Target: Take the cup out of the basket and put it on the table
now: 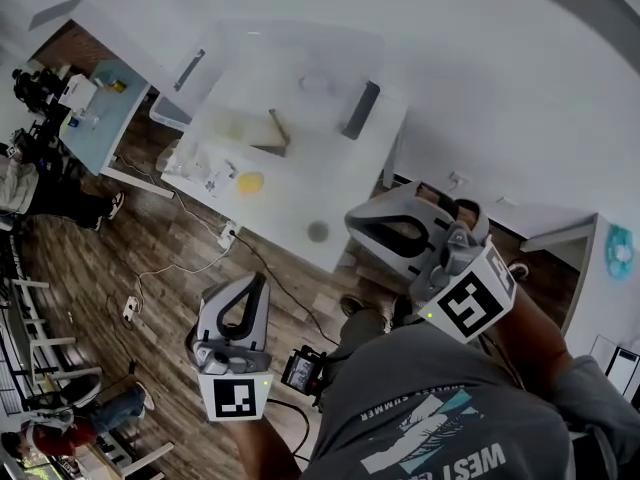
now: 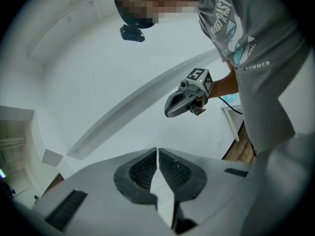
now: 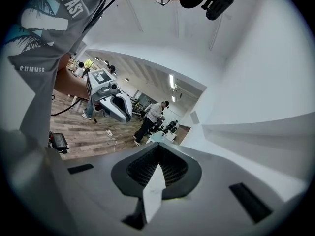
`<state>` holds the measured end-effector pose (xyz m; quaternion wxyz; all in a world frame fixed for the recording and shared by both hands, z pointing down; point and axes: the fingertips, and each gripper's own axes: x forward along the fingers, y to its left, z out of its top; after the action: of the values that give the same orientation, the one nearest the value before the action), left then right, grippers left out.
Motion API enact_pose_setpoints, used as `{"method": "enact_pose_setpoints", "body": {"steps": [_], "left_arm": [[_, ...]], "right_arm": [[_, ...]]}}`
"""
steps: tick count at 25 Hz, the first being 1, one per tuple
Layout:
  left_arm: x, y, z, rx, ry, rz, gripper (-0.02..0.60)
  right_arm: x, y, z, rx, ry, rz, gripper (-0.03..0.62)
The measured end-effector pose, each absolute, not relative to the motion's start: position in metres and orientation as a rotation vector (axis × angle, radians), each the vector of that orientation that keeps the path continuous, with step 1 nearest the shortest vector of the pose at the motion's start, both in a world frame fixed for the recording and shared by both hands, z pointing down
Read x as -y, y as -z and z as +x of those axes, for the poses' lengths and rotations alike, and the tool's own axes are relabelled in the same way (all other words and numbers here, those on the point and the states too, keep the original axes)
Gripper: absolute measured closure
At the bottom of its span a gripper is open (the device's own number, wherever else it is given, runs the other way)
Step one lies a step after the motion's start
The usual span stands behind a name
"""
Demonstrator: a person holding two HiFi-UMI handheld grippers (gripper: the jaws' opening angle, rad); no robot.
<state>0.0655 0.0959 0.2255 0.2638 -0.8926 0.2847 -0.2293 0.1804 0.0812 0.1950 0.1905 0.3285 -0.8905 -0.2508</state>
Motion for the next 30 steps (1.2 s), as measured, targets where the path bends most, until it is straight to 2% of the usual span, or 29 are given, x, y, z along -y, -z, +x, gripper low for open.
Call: {"method": "enact_pose_setpoints", "body": {"steps": [12, 16, 30], "left_arm": [[-0.032, -0.214, 0.023, -0.747, 0.482, -2.416, 0.557], [-0.008, -0.226, 0.012, -0.739, 0.527, -2.429, 0.557], [0.086, -0.207, 0.031, -0.862, 0.584, -2.380, 0.557]], "right_arm": [[-0.022, -0.183, 0.136, 2.424, 0.756, 0.935, 0.588], [0.000, -0.191, 0.126, 2.410, 0.717, 0.927, 0.588], [0.109, -0.186, 0.120, 2.569, 0.754, 0.748, 0.588]]}}
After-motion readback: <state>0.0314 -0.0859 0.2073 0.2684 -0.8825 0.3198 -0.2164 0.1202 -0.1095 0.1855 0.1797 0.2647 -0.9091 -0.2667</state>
